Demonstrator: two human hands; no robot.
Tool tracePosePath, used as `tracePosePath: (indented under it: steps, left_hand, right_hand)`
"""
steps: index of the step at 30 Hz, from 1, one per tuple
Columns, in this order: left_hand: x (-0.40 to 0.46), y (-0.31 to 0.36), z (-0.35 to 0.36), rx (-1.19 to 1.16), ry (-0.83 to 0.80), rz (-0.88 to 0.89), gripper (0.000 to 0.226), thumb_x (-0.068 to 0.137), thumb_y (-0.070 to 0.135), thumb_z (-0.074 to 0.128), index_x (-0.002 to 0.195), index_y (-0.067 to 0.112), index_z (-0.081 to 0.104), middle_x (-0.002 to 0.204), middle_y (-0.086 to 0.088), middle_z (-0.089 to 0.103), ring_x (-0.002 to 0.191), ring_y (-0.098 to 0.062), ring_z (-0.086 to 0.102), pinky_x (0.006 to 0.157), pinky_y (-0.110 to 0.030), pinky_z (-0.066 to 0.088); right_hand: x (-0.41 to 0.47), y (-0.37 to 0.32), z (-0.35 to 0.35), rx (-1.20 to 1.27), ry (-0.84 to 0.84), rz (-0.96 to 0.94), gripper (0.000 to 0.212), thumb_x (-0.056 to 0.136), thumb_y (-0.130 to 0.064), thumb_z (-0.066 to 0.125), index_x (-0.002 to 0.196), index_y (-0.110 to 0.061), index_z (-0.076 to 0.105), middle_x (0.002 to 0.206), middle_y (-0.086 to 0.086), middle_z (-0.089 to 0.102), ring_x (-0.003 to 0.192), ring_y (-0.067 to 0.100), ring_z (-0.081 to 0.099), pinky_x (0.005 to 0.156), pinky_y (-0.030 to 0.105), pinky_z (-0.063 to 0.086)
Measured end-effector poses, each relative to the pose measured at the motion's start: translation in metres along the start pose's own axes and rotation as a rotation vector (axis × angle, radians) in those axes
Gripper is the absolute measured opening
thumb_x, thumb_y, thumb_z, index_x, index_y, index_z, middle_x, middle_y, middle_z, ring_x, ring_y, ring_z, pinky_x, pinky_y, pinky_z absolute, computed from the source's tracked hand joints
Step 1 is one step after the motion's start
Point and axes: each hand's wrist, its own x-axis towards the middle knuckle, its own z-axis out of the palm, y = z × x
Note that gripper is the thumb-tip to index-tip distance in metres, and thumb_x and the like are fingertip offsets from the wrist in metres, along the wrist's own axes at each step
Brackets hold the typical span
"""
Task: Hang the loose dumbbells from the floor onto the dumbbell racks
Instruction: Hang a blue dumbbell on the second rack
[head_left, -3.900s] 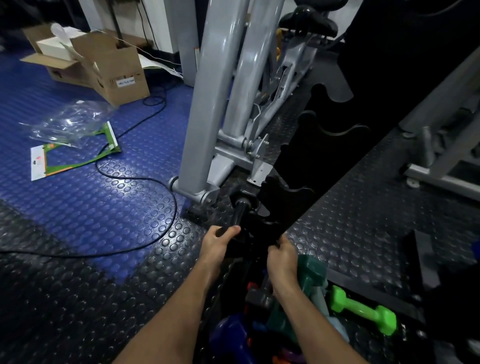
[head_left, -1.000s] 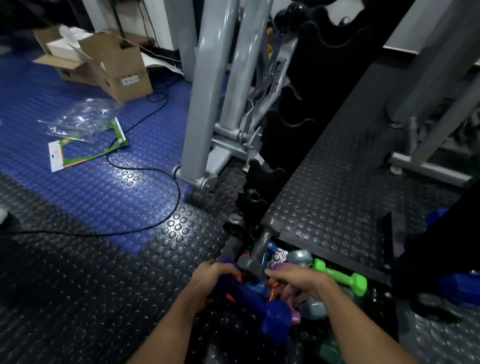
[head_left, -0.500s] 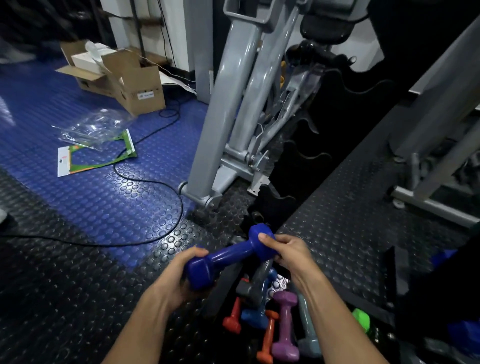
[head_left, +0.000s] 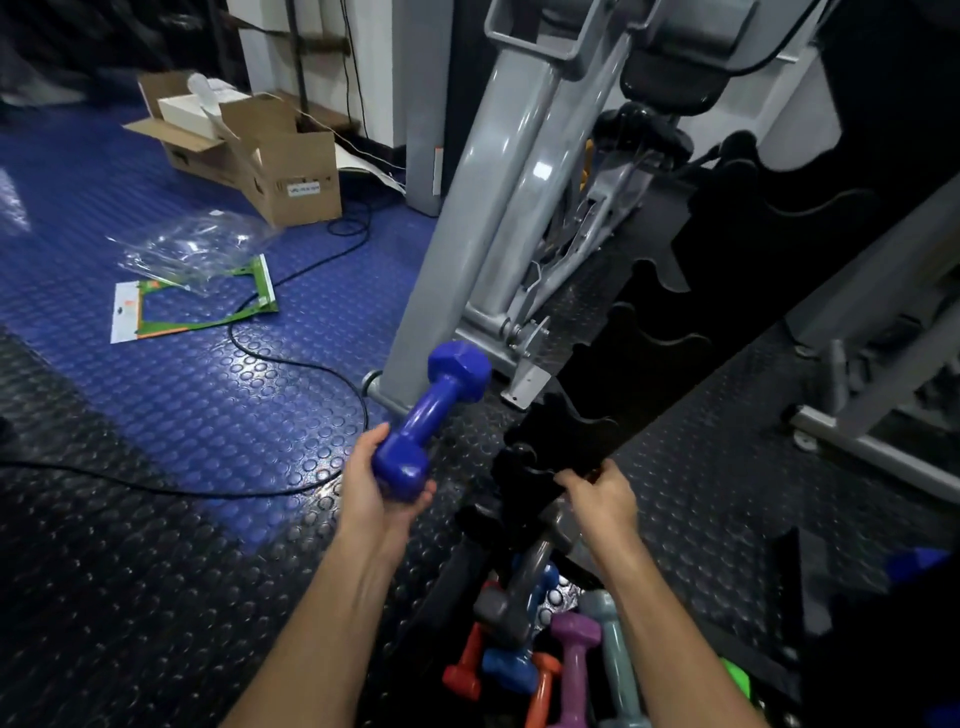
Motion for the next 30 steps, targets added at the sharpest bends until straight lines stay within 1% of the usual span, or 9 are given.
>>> tracePosePath:
  steps: [3, 7, 12, 17, 20, 24, 26, 28, 30]
  left_hand:
    - [0.012, -0.018, 0.028, 0.005, -0.026, -0.036, 0.02, 0.088, 0.038, 0.065, 0.089, 0.019, 0.066, 0.069, -0.007, 0.063, 0.054, -0.021, 0.054, 0.052, -0.026, 0.043]
    - [0.02, -0.047, 0.056, 0.009, -0.006, -0.096, 0.046, 0.064, 0.05, 0.076, 0.093, 0.016, 0.064, 0.069, -0.013, 0.063, 0.044, -0.023, 0.053, 0.042, -0.022, 0.04]
    - [0.019, -0.061, 0.072, -0.125, 0.039, -0.117, 0.033, 0.082, 0.04, 0.073, 0.102, 0.018, 0.058, 0.084, -0.012, 0.063, 0.056, -0.023, 0.056, 0.05, -0.027, 0.048]
    - [0.014, -0.073, 0.082, -0.11, 0.045, -0.105, 0.058, 0.078, 0.039, 0.077, 0.121, 0.008, 0.054, 0.086, -0.017, 0.065, 0.051, -0.025, 0.057, 0.048, -0.028, 0.047]
    - [0.005, -0.083, 0.08, 0.134, 0.008, -0.002, 0.058, 0.08, 0.041, 0.077, 0.118, 0.01, 0.047, 0.092, -0.021, 0.066, 0.054, -0.026, 0.058, 0.047, -0.03, 0.046]
    - [0.004, -0.09, 0.065, 0.575, -0.109, 0.291, 0.046, 0.084, 0.046, 0.074, 0.11, 0.03, 0.04, 0.111, -0.01, 0.062, 0.089, -0.029, 0.068, 0.071, -0.043, 0.057]
    - [0.004, -0.089, 0.056, 0.933, -0.18, 0.485, 0.061, 0.075, 0.052, 0.075, 0.12, 0.033, 0.038, 0.124, -0.002, 0.052, 0.103, -0.025, 0.062, 0.09, -0.045, 0.053]
    - [0.0, -0.092, 0.049, 1.291, -0.262, 0.658, 0.081, 0.075, 0.047, 0.076, 0.14, 0.027, 0.031, 0.13, 0.002, 0.035, 0.107, -0.022, 0.056, 0.092, -0.042, 0.05]
    - [-0.004, -0.1, 0.042, 1.463, -0.328, 0.747, 0.099, 0.074, 0.046, 0.074, 0.153, 0.024, 0.018, 0.134, -0.001, 0.027, 0.115, -0.027, 0.053, 0.096, -0.045, 0.05]
  right_hand:
    - [0.005, 0.005, -0.002, -0.001, 0.007, -0.004, 0.029, 0.095, -0.018, 0.065, 0.123, -0.019, 0.06, 0.091, -0.007, 0.067, 0.071, 0.005, 0.058, 0.057, 0.019, 0.042]
    - [0.01, 0.012, -0.006, 0.015, -0.026, 0.002, 0.025, 0.094, -0.017, 0.065, 0.119, -0.02, 0.066, 0.095, -0.004, 0.073, 0.082, 0.013, 0.067, 0.071, 0.028, 0.048]
    - [0.009, 0.015, -0.013, 0.007, -0.063, -0.024, 0.024, 0.093, -0.009, 0.061, 0.112, -0.022, 0.069, 0.094, -0.008, 0.074, 0.08, 0.008, 0.066, 0.069, 0.023, 0.045]
    - [0.01, 0.016, -0.016, 0.046, -0.096, -0.028, 0.028, 0.094, -0.006, 0.06, 0.114, -0.023, 0.068, 0.102, -0.008, 0.076, 0.092, 0.008, 0.069, 0.078, 0.024, 0.051]
    - [0.013, 0.019, -0.017, 0.07, -0.11, -0.032, 0.031, 0.091, -0.003, 0.059, 0.112, -0.022, 0.072, 0.098, -0.008, 0.078, 0.097, 0.013, 0.072, 0.092, 0.034, 0.055]
    - [0.014, 0.021, -0.017, 0.121, -0.138, -0.019, 0.037, 0.087, 0.006, 0.054, 0.11, -0.016, 0.073, 0.093, -0.01, 0.078, 0.087, 0.005, 0.071, 0.082, 0.025, 0.051]
    - [0.011, 0.02, -0.019, 0.127, -0.157, -0.022, 0.039, 0.085, 0.009, 0.052, 0.108, -0.014, 0.073, 0.085, -0.011, 0.077, 0.074, -0.001, 0.065, 0.072, 0.019, 0.047]
    - [0.01, 0.021, -0.021, 0.119, -0.179, -0.012, 0.041, 0.083, 0.01, 0.051, 0.108, -0.015, 0.073, 0.088, -0.008, 0.077, 0.078, 0.004, 0.066, 0.072, 0.022, 0.046]
    - [0.009, 0.02, -0.021, 0.13, -0.214, 0.004, 0.046, 0.081, 0.01, 0.051, 0.111, -0.017, 0.072, 0.095, -0.007, 0.078, 0.085, 0.007, 0.069, 0.074, 0.024, 0.047]
